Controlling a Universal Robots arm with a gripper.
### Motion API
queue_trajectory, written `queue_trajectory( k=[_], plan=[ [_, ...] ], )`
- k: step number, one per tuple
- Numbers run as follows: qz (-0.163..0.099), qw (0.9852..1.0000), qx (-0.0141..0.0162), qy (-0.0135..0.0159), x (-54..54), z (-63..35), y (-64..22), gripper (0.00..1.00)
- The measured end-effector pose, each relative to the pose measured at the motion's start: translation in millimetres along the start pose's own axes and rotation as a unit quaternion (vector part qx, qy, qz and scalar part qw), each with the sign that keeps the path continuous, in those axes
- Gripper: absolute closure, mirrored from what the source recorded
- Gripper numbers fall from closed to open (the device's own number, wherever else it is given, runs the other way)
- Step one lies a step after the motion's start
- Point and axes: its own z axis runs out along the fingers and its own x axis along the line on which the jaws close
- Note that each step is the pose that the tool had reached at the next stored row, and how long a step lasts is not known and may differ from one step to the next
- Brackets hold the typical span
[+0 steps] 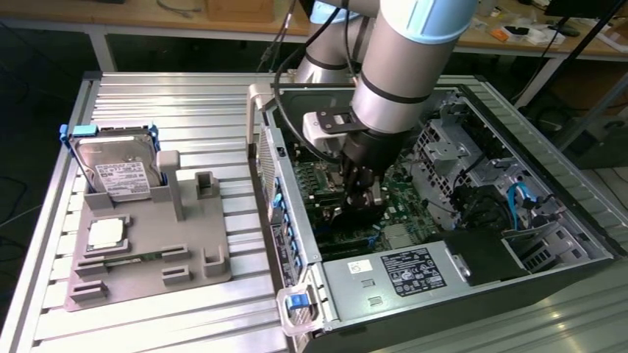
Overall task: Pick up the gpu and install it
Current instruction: 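Press down on the gpu until it lock into place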
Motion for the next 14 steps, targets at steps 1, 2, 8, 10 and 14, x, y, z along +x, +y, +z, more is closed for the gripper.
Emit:
queue_trajectory(
  k=[1, 2, 8, 10, 14],
  plan=[
    [0.000, 1.0000, 0.0000, 0.0000, 0.0, -0.1, 3.6, 0.89],
    [0.000, 1.0000, 0.0000, 0.0000, 0.0, -0.2, 7.2, 0.89],
    [0.000, 1.0000, 0.0001, -0.0001, 0.0, -0.3, 25.1, 0.89],
    [0.000, 1.0000, 0.0000, 0.0000, 0.0, -0.2, 29.8, 0.89],
    [0.000, 1.0000, 0.0000, -0.0001, 0.1, 0.7, 37.0, 0.89]
  ],
)
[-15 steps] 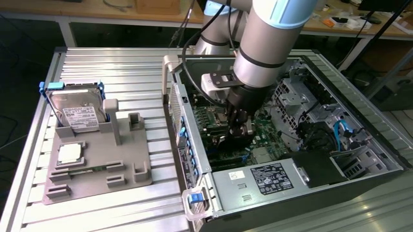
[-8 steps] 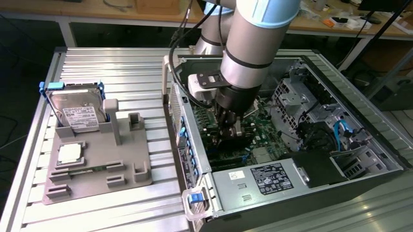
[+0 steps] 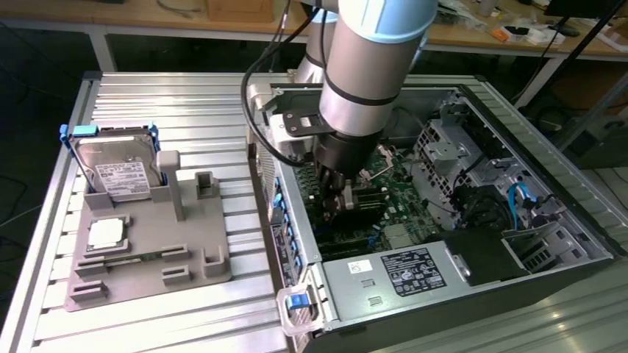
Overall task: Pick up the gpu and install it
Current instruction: 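Press down on the gpu until it lock into place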
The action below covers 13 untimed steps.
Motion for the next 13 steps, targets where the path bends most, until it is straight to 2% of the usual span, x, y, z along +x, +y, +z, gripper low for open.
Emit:
queue_trajectory(
  k=[3, 8, 12, 13],
  plan=[
    [0.000, 1.0000, 0.0001, -0.0001, 0.0, 1.5, 3.8, 0.89],
    [0.000, 1.0000, -0.0006, 0.0012, 0.3, 7.3, 4.1, 0.89],
    [0.000, 1.0000, 0.0000, 0.0004, 0.2, 8.4, 4.1, 0.89],
    [0.000, 1.0000, 0.0009, -0.0012, -0.1, 9.8, 4.1, 0.89]
  ],
)
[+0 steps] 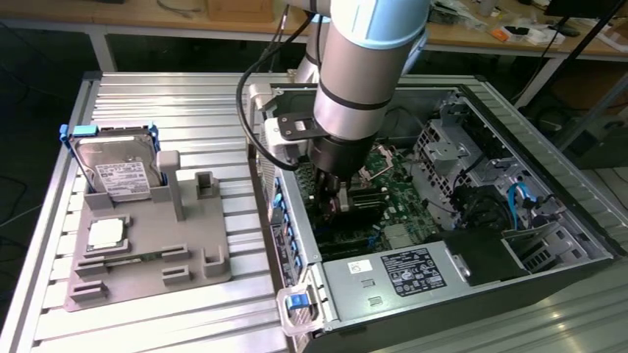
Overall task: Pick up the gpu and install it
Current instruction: 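Press down on the gpu until it lock into place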
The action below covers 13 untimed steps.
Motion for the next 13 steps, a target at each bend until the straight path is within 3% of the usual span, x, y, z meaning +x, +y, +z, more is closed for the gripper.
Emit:
queue_trajectory(
  k=[5, 9, 13],
  plan=[
    [0.000, 1.0000, -0.0008, 0.0015, 0.2, -3.4, 0.0, 0.89],
    [0.000, 1.0000, 0.0003, 0.0016, -0.2, -17.8, 0.2, 0.89],
    [0.000, 1.0000, 0.0006, 0.0023, -1.9, -18.4, 0.7, 0.89]
  ],
)
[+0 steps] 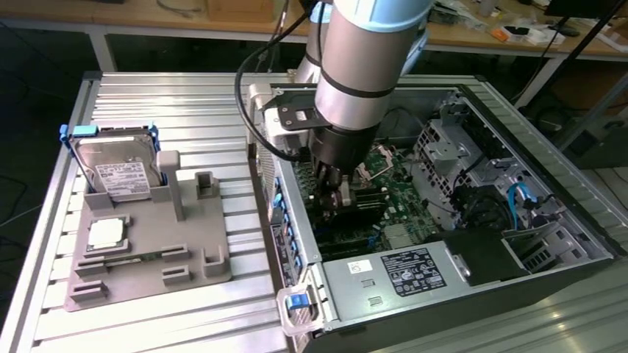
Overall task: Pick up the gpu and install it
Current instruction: 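Press down on the gpu until it lock into place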
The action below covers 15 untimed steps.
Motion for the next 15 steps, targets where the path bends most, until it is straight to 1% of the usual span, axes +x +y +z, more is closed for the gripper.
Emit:
queue_trajectory(
  k=[3, 4, 6, 7, 8, 10, 12, 15],
  plan=[
    [0.000, 1.0000, 0.0000, 0.0007, -9.9, 0.2, 0.0, 0.89],
    [0.000, 1.0000, 0.0000, 0.0007, -11.1, 0.3, 0.0, 0.89],
    [0.000, 1.0000, 0.0000, 0.0005, -11.3, 0.3, 0.8, 0.89],
    [0.000, 1.0000, 0.0004, -0.0003, -11.3, 0.4, 2.5, 0.89],
    [0.000, 1.0000, 0.0011, -0.0020, -11.0, 0.5, 4.9, 0.89],
    [0.000, 1.0000, 0.0022, -0.0026, -10.8, 0.6, 10.0, 0.89],
    [0.000, 1.0000, 0.0022, -0.0035, -10.6, 0.7, 11.3, 0.89],
    [0.000, 1.0000, 0.0022, -0.0036, -10.7, 0.7, 11.3, 0.89]
  ],
)
